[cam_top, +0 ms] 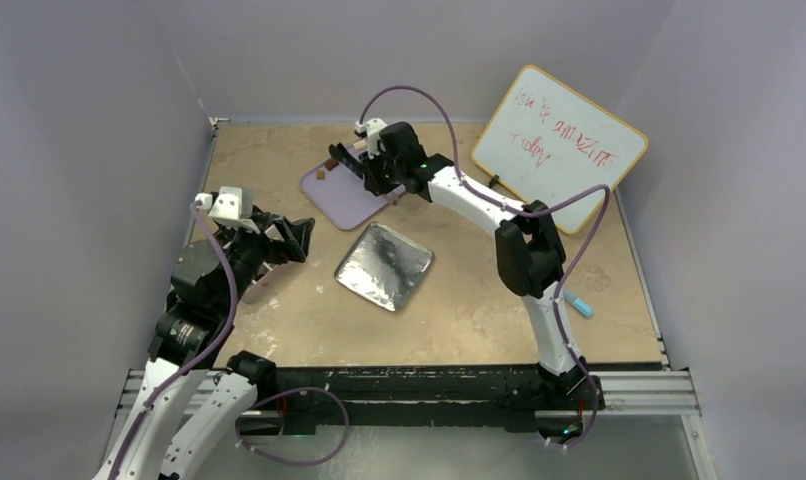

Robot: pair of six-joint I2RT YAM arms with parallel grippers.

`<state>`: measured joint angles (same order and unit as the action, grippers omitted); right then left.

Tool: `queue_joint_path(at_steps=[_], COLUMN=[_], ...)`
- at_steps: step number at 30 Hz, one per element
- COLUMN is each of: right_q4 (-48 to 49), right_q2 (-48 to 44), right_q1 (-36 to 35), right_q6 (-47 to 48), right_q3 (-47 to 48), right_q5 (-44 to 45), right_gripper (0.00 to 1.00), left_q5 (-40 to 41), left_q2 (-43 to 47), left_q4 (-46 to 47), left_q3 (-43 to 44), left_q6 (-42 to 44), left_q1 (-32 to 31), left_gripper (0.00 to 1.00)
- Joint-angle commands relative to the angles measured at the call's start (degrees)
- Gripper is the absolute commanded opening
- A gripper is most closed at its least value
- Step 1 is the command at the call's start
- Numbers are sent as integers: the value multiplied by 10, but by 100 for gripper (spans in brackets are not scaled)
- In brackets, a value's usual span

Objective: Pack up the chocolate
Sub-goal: Pick up the fake chocolate from the plate.

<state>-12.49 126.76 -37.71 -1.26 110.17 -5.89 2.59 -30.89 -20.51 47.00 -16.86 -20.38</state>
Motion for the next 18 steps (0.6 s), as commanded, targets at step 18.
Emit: queue_joint_path(at_steps=[18], right_q4=[61], right_q2=[5], right_q1=[-159], right_q6=[-125], right_q3=[38], right_q5=[-66], right_gripper=[18], left_q5=[0], left_q2=[72], left_q4=[-29], left_q3=[52], left_q6=[-31], left_q1=[3], left_gripper=[88])
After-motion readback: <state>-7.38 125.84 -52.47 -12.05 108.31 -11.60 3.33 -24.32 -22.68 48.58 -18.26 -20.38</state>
